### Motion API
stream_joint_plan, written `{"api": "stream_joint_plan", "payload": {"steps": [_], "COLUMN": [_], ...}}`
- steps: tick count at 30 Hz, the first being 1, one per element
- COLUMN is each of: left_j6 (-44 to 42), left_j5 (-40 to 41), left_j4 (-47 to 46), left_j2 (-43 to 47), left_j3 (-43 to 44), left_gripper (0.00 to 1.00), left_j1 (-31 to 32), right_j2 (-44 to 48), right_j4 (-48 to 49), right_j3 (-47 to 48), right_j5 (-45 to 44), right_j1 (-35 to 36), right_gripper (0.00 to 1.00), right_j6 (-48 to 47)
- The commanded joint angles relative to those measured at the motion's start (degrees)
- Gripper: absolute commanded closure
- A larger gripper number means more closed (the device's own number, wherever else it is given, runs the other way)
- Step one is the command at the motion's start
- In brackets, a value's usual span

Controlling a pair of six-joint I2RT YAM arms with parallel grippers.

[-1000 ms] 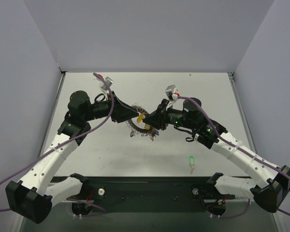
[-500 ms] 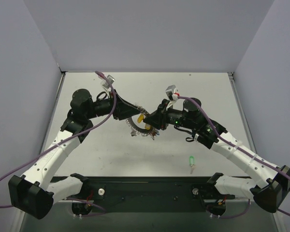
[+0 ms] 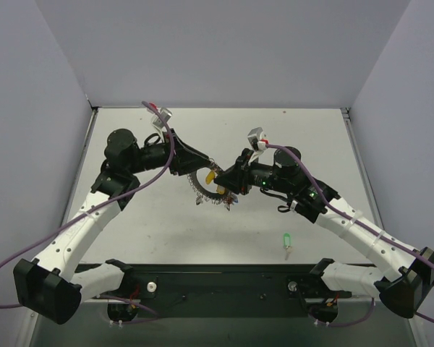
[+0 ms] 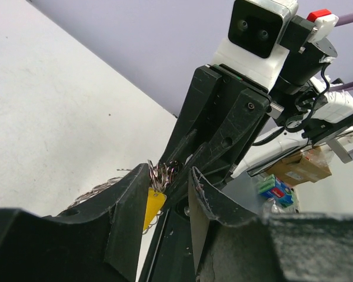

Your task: Put the keys on the keyring

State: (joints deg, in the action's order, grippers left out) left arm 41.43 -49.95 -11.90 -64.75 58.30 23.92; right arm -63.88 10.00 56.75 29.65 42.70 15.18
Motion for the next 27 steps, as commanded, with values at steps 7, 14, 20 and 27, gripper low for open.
{"api": "stream_joint_plan", "payload": {"steps": [7, 14, 20, 27], "left_j6": [-7.9, -11.7, -12.3, -17.9], "left_j5": [2.6, 3.5, 2.8, 3.5], "left_j4": [8.8, 15.0, 16.6, 25.2], "left_j2": [-0.5, -1.5, -2.5, -4.7], "left_j3": [5.8, 8.1, 9.5, 14.3], "left_gripper": [0.69, 0.60, 0.68, 0.67], "left_j1": [0.4, 0.9, 1.2, 2.2], "right_j2": [1.9, 2.3, 2.2, 2.3], "right_j4": [6.1, 6.0, 5.9, 5.3], "right_j3": [0.6, 0.5, 0.4, 0.6], "right_j5": [1.2, 1.0, 1.1, 0.8], "right_j1": [-0.1, -0.1, -0.1, -0.1], "right_gripper": [1.00, 1.00, 1.00, 1.00], "right_j6": [0.1, 0.0, 0.0, -0.4]}}
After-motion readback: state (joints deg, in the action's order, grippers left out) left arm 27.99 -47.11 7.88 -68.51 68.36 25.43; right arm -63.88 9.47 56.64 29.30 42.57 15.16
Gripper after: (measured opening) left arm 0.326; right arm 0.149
